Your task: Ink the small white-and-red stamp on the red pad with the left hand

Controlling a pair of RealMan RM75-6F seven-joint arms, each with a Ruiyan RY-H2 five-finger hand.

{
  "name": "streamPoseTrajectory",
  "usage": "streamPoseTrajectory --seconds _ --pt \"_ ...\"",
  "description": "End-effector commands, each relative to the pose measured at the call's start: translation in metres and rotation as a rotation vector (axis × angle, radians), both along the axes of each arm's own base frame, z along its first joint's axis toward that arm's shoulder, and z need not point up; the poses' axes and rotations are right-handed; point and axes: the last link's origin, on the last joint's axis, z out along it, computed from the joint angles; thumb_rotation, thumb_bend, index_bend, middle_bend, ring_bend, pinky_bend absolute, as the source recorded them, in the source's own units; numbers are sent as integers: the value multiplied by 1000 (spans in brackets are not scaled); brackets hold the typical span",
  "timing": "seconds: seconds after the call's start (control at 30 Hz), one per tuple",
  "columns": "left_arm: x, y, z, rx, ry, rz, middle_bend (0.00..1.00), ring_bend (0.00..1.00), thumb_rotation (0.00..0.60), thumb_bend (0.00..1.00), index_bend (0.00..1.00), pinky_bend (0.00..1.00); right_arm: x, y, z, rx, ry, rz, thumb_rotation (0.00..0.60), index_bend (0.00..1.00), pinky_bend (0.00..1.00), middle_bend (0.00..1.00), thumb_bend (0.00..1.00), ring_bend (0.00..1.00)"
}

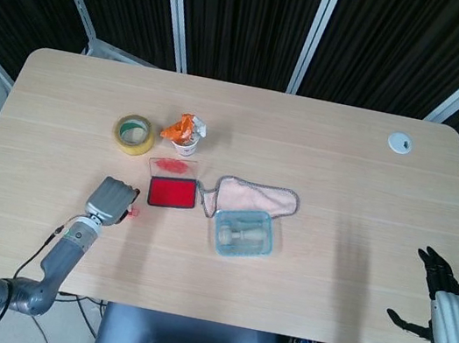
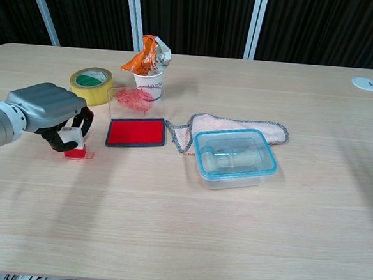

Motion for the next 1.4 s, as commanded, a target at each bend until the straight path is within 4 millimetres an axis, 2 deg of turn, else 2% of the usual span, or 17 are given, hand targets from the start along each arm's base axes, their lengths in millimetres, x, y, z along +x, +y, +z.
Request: streamPoseTrajectory --seconds 0.03,0.77,1.0,1.27,1.4 --pt "0 0 0 1 0 0 659 489 600 534 652 591 0 0 0 0 0 0 600 0 185 0 119 0" --pt "-5 0 0 3 29 14 545 390 600 398 530 500 0 0 0 1 -1 3 600 0 185 0 120 0" --pt "-6 0 1 8 45 15 455 348 600 351 447 459 0 0 0 1 0 2 600 0 185 0 125 0" --pt "-6 0 2 11 57 22 396 319 600 313 399 436 1 1 0 0 1 5 600 0 185 0 127 0" --pt "-7 -1 2 11 59 25 341 288 600 259 362 407 1 1 0 0 2 5 600 0 185 0 127 0"
